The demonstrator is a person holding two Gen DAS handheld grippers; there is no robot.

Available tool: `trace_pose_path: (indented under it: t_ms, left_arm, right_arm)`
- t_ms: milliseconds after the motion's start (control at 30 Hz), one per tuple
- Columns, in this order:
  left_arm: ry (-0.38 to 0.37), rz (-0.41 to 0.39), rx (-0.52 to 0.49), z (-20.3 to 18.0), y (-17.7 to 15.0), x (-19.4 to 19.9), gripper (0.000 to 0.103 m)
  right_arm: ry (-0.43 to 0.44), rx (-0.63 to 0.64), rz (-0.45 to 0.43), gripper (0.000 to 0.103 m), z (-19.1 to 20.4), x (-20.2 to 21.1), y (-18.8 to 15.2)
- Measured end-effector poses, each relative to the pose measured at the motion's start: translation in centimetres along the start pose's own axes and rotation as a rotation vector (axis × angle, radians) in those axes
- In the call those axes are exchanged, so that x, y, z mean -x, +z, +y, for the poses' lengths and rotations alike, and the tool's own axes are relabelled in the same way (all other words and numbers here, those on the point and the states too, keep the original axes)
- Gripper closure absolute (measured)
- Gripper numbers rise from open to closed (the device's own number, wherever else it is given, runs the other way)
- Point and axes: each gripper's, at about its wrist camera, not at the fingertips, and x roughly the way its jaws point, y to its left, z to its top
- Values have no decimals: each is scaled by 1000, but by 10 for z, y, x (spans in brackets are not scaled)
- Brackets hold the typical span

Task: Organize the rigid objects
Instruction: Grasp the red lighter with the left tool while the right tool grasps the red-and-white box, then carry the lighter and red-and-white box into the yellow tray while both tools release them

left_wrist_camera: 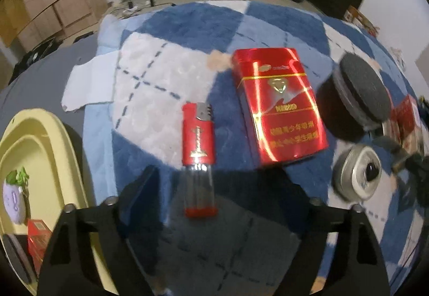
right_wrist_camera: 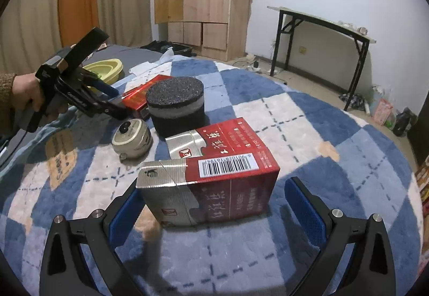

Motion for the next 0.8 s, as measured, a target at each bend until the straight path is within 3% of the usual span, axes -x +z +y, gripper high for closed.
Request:
trace_pose_path:
  t_ms: [67, 100, 133, 200, 400, 500, 667, 800]
  left_arm:
    - [0, -19, 6, 0, -2, 2, 34]
    - [1, -28, 4, 0, -4, 3, 43]
    - [-4, -42, 5, -1, -6, 5, 54]
    - [7, -61, 5, -1, -11, 8, 62]
    - [-37, -76, 59, 11, -8, 3, 61]
    - [2, -104, 89, 12, -12, 8, 79]
    - [20, -113, 118, 11, -21, 20, 79]
    - [22, -164, 128, 11, -19, 56, 79]
  right_arm:
    - [9, -19, 6, 4, -3, -5, 0]
    - [12, -25, 6, 12, -4, -6, 1]
    - [8, -30, 8, 11, -4, -8, 1]
    - [4, -33, 3, 12, -4, -10, 1]
    - [-37, -54, -33, 12, -5, -2, -1]
    - [-45, -111, -57, 12, -10, 11, -3]
    - [-65, -161, -68, 12, -14, 35, -7]
    - [-51, -188, -100, 12, -4, 62, 2]
